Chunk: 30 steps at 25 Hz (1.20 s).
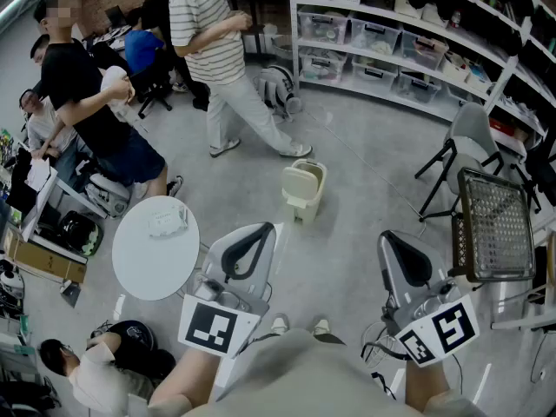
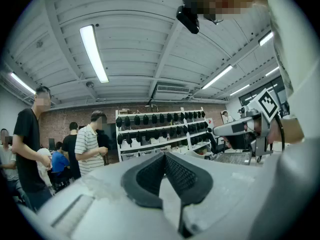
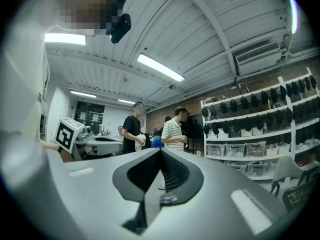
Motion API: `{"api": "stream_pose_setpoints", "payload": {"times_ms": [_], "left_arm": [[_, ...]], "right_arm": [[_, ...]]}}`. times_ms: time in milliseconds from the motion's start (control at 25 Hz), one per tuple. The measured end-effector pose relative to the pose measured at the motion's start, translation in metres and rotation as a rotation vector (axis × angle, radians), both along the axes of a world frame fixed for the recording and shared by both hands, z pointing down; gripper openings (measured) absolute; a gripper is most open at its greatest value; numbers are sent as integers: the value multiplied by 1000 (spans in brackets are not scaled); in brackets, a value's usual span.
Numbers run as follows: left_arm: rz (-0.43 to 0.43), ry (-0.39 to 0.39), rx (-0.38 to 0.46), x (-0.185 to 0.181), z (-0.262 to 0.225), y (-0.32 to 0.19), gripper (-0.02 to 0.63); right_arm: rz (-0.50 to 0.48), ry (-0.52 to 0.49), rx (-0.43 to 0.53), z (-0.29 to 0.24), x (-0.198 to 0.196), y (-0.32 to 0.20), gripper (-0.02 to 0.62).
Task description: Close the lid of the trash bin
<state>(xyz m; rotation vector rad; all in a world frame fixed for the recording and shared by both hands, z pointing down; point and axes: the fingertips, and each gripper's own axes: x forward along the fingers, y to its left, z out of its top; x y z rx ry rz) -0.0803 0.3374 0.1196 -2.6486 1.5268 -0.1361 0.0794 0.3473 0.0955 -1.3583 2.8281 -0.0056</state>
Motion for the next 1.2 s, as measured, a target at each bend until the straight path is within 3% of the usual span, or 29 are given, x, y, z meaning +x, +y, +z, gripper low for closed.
{"api": "stream_pose_setpoints", "payload": {"times_ms": [320, 760, 1200], "left_arm": [[23, -17, -3, 19, 8, -1, 3], [-27, -35, -31, 47, 21, -12, 3], [-83, -35, -78, 41, 54, -40, 3]], "right_arm": [[-24, 3, 1, 3, 8, -1, 3], [-70, -14, -18, 18, 42, -11, 3], [-111, 0, -78, 56, 42, -49, 3]]}}
